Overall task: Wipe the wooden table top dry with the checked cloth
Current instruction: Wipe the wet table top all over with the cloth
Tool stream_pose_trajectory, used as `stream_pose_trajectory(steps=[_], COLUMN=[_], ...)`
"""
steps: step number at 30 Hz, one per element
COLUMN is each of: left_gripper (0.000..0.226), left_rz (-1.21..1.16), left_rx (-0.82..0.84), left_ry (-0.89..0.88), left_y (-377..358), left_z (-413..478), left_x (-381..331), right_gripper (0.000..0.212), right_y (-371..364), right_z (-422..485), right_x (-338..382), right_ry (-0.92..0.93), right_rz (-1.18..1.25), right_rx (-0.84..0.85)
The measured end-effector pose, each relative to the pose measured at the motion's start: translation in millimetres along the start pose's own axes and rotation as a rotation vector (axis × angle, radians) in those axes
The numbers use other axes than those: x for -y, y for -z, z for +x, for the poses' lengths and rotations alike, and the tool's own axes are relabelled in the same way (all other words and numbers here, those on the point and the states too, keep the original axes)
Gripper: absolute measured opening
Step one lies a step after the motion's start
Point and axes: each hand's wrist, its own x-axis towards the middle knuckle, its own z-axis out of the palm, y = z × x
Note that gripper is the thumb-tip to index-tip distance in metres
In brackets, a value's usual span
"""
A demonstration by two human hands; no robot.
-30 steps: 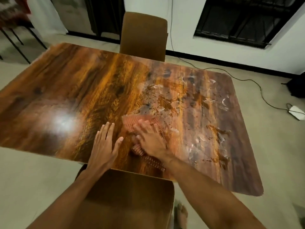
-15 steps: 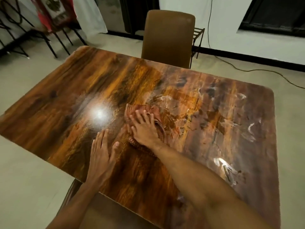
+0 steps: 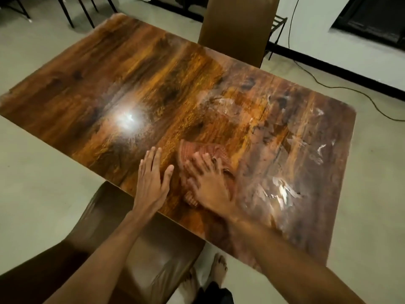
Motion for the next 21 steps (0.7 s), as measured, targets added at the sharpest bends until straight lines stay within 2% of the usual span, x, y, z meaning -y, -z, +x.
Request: stream_pose_trajectory(steps=[2,3,8,9,11,13,15,18,20,21], left_gripper=[0.068,0.067,0.072,0.073,0.072,0.069,0.07,0.071,0.071,0.071], left_rz=[0.012,0.009,-0.037,-0.045,-0.055,-0.064,-0.077,-0.085,-0.083,-0.079], left_rx=[0.019,0.032,0.068,0.078,0.101,0.108,0.117,0.12,0.12,0.124], left_ry=[-0.027,-0.041,-0.06,-0.061,-0.072,-0.086,-0.1,-0.108,-0.1,-0.09], left_y=[-2.4,-3.8,-8.0,-9.8,-15.6,-23.1,-31.2,-44.6,-55.4,-60.7], left_z=[-12.1,-19.9,-51.8,-57.7,-69.8,-78.9,-85.9,-97.2,-106.2,-111.2], left_x=[-4.5,-7.4,-22.7,-27.1,-39.3,-51.6,-62.2,-76.2,-88.8,-95.2], right_gripper=[0.057,0.056,0.057,0.057,0.058,0.057,0.057,0.056,0.057,0.058], right_y=[-13.3,-9.7,10.5,6.1,-9.2,-12.9,-0.3,19.6,19.3,14.0], right_z=[-27.5,-32.4,-68.6,-82.6,-118.9,-147.9,-159.0,-171.8,-178.6,-185.9], right_x=[21.1,14.1,-26.1,-14.6,10.4,1.9,-39.9,-96.7,-94.3,-83.6], right_ry=[0.135,0.129,-0.308,-0.292,-0.131,-0.007,-0.084,-0.386,-0.389,-0.289], right_rz=[-0.003,-0.002,0.05,0.032,0.021,0.023,0.039,0.027,-0.001,-0.009], right_rx=[0.022,0.007,-0.054,-0.051,-0.01,0.01,0.005,-0.021,-0.026,0.0])
